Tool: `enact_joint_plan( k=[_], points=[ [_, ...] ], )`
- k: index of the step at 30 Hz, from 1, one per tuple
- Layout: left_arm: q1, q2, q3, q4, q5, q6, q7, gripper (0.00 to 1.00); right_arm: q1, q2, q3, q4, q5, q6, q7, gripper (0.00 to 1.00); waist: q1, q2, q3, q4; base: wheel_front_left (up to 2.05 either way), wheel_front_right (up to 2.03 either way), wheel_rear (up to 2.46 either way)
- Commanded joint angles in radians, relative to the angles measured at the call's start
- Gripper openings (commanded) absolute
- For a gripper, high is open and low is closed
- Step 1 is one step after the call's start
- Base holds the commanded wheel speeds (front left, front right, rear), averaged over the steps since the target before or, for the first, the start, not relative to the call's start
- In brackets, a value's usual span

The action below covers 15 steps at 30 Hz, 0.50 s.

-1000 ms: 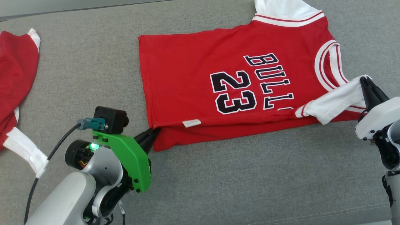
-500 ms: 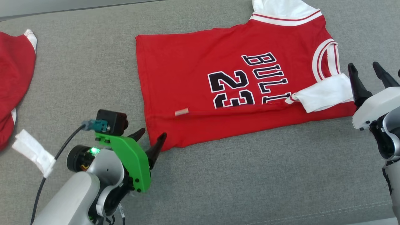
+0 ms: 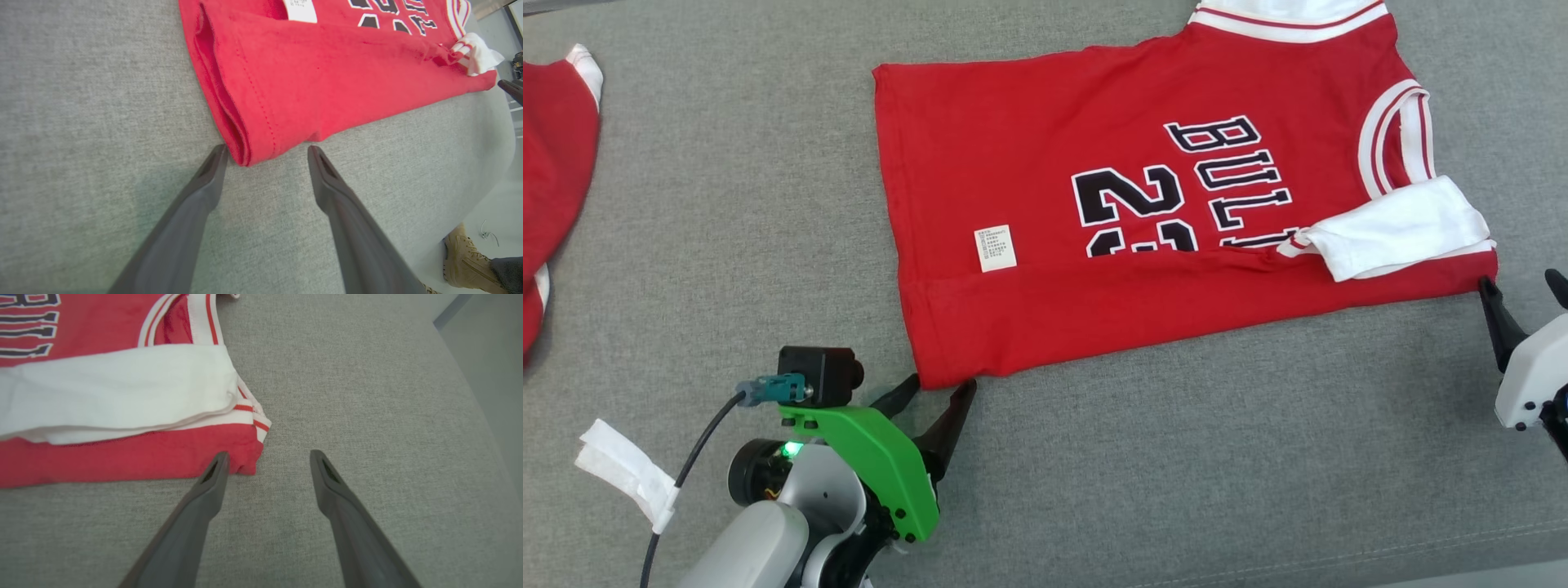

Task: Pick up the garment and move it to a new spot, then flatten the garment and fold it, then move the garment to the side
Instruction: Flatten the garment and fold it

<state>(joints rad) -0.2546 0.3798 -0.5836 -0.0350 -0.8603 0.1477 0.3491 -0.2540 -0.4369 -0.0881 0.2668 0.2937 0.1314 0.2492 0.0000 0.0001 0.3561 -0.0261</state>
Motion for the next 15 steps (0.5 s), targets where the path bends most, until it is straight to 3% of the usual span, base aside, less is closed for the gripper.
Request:
enact_joint_plan(
  k=[1,15],
  points=[
    [-0.017,0.000,0.003,0.010,0.001,-0.007,-0.008,1.00,-0.004,0.005,0.002,0.010,-0.003,-0.001,0.007,1.00,0.0000,-0.0001,0.015,0.000,0.00,0.00,0.00],
    [-0.054,-0.030,0.004,0.026,-0.044,-0.058,-0.012,1.00,-0.080,0.023,0.039,0.078,0.020,-0.001,0.009,1.00,0.0000,-0.0001,0.035,0.008,0.00,0.00,0.00]
  ],
)
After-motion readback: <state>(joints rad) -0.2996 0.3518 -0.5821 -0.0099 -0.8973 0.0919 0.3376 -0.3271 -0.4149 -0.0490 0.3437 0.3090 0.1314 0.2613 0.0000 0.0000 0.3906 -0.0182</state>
